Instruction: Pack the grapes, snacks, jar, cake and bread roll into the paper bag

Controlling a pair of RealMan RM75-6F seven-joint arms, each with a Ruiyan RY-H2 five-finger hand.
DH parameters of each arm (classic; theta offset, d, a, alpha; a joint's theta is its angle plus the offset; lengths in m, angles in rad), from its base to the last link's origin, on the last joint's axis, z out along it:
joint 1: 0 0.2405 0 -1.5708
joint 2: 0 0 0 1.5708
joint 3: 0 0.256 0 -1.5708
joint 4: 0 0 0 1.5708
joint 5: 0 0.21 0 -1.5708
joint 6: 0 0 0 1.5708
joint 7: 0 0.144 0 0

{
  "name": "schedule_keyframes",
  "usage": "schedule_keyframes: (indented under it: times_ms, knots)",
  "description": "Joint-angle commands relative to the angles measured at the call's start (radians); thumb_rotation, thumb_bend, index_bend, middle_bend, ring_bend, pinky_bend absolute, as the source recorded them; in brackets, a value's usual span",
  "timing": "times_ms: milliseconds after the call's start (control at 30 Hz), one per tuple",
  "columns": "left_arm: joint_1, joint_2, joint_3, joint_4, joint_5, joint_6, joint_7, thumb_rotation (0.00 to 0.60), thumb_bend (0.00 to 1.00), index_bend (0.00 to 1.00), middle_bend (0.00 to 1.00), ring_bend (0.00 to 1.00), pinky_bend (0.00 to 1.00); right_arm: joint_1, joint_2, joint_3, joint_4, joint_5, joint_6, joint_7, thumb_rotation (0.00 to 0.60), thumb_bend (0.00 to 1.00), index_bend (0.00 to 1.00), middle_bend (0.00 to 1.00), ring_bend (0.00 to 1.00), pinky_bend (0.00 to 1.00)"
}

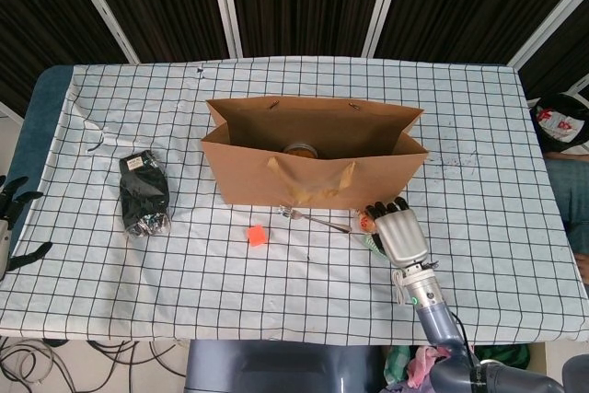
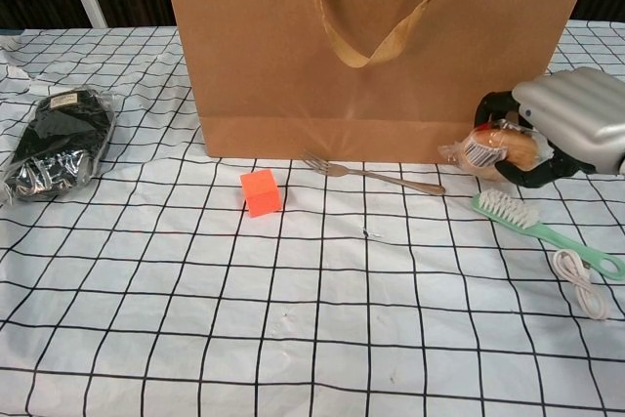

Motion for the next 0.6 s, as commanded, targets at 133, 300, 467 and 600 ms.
schedule_keyframes:
  times_ms: [133,300,467,600]
  knots:
    - [0.0,0.0,0.0,0.0,-0.001,-0.001,0.001,0.6,0.09,0.27,0.11,0.0,0.0,-0.039,0.068,-0.012,-0.107,-0.044,0.056,0.042,0.6,0.41,0.39,0.42,0.47,0.29]
    - [0.0,0.0,0.0,-0.001,-0.001,0.0,0.002,0.6,0.09,0.27,0.11,0.0,0.0,-0.097,0.166,-0.03,-0.221,-0.086,0.141,0.046,0.6,0.41,0.4,0.42,0.47,0.29]
    - [0.003,0.0,0.001,-0.004,0.004,0.007,0.003,0.6,0.09,0.27,0.11,0.0,0.0,-0.163,0.288,-0.03,-0.326,-0.107,0.234,0.06,0.6,0.41,0.4,0.42,0.47,0.29]
    - [0.004,-0.002,0.003,-0.004,0.007,0.008,0.008,0.6,0.09,0.27,0.11,0.0,0.0,-0.222,0.396,0.01,-0.383,-0.09,0.334,0.086,0.6,0.41,0.4,0.42,0.47,0.29]
